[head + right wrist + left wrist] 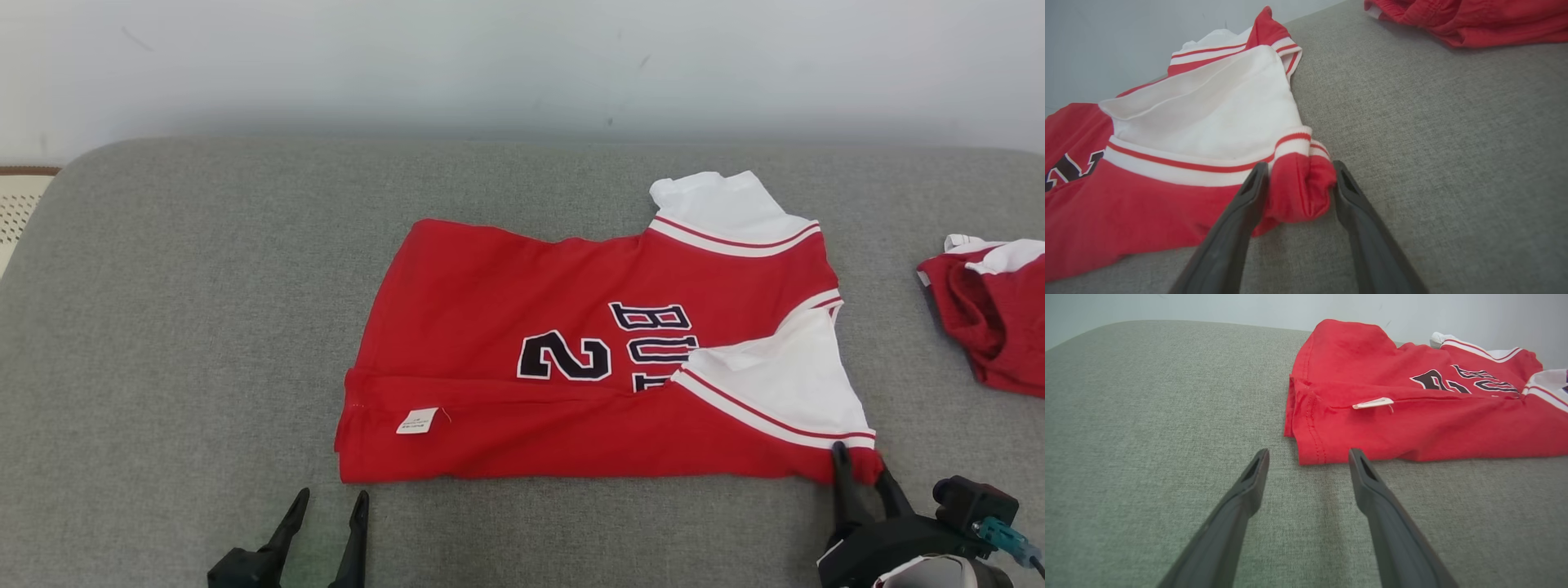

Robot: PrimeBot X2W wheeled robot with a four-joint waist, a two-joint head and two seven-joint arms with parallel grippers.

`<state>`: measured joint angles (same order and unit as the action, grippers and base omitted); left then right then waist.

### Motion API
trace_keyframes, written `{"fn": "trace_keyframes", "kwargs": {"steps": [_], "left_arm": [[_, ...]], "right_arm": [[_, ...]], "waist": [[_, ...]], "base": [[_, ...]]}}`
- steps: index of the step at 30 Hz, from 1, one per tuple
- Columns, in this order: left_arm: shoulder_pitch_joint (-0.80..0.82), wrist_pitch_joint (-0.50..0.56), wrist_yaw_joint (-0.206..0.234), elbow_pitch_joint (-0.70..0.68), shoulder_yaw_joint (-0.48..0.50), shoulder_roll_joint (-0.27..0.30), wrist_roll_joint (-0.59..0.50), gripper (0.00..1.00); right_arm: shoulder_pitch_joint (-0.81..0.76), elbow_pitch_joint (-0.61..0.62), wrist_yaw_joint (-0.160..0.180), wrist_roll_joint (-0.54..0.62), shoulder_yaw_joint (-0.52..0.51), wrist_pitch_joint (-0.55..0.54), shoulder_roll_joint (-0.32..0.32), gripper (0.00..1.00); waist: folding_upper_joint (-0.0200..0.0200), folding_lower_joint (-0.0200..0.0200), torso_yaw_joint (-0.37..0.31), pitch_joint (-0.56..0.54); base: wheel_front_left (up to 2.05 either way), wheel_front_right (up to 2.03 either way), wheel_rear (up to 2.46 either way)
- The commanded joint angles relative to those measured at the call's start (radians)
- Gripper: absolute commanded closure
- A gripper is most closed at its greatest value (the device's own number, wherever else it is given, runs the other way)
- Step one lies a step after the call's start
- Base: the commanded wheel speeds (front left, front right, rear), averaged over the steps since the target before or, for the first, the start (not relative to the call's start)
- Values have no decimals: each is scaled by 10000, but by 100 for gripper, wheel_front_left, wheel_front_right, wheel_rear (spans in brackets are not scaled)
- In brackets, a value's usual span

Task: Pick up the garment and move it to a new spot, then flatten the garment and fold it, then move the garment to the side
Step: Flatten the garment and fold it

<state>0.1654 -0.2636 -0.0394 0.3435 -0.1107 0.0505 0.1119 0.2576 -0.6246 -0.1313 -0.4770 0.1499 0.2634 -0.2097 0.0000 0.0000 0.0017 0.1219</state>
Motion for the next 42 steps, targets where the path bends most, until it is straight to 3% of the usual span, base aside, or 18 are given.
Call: {"fn": "trace_keyframes", "kwargs": {"steps": [1, 22, 36, 42], "left_arm": [[70, -7, -2, -22, 33, 3, -130, 0], [898, -7, -688, 307, -34, 1, 1294, 0], [1536, -7, -884, 833, 337, 1, 1038, 0], [1674, -7, -904, 1367, 262, 4, 1426, 0]], "right_arm": [[85, 46, 11, -45, 19, 3, -47, 100], [-104, 365, 11, 326, 361, -3, -541, 100], [84, 468, 13, 258, 575, -3, -484, 100], [63, 431, 13, 229, 611, -3, -464, 100]], "waist": [[0, 0, 5, 21], [0, 0, -439, 525], [0, 0, -734, 792], [0, 0, -756, 773]], "base": [[0, 0, 0], [0, 0, 0], [0, 0, 0], [0, 0, 0]]}}
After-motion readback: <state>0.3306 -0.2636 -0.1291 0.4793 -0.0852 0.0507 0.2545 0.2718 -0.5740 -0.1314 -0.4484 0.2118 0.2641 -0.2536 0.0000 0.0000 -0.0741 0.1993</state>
